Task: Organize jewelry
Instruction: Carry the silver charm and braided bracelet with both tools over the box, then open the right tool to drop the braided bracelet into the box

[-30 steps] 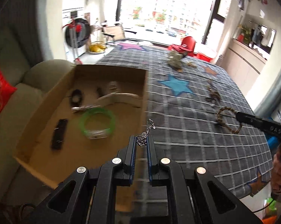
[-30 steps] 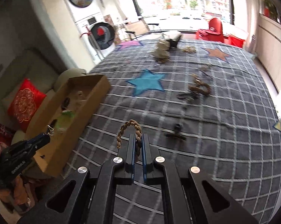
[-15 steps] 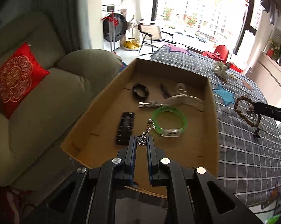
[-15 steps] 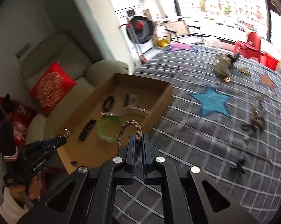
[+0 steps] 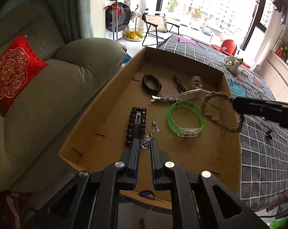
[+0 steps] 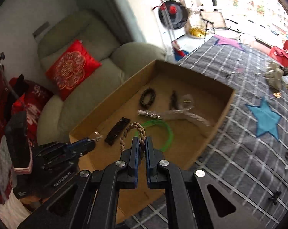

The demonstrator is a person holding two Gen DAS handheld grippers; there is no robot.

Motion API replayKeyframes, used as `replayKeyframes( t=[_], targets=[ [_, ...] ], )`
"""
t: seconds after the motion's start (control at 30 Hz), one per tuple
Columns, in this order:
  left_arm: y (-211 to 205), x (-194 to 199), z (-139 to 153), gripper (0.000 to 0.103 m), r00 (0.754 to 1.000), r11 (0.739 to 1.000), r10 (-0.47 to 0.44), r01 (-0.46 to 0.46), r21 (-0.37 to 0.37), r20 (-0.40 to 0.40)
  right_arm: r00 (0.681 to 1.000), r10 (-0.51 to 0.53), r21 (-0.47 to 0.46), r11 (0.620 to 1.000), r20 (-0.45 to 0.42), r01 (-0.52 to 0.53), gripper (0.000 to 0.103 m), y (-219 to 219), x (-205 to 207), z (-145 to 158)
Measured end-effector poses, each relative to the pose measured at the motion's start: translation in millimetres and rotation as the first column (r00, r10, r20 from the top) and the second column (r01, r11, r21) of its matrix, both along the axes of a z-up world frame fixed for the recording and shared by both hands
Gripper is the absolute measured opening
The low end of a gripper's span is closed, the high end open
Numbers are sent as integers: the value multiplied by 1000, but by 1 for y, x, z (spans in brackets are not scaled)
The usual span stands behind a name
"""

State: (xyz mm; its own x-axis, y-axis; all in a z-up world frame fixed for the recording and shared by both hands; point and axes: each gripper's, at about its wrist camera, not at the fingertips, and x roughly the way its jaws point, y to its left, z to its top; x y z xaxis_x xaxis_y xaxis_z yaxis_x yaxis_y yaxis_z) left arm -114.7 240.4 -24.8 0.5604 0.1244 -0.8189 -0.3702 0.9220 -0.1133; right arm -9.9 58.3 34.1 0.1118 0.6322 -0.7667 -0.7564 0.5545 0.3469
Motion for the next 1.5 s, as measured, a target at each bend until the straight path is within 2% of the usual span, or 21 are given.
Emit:
replayKeyframes(
  t=[0.37, 0.5, 0.53, 0.77, 1.23, 1.5],
  targets=[
    [4, 21, -21, 13, 994, 995, -70, 64, -71, -87, 992, 81, -112, 989, -100, -92, 6, 34, -13, -40],
    [6, 30, -29, 13, 988, 993, -86, 75, -91, -129, 989, 82, -165, 981, -127, -102, 6, 41, -11, -53],
    [7, 32, -30, 13, 987, 993, -88, 76, -93, -135, 989, 69, -214, 972, -133, -97, 6, 42, -10, -57],
    [7, 41, -39, 13, 978, 993, -88, 71, -95, -188, 976, 33, -283, 954, -217, -95, 6, 47, 8, -83],
    [6, 48, -42, 13, 976, 998, -48, 36, -59, -211, 993, 17, -336, 940, -118, -56, 6, 49, 21, -85],
    [3, 48, -39, 13, 975, 999, -34, 32, -12, -219, 992, 28, -338, 939, -121, -68, 7, 46, 24, -86]
  ],
)
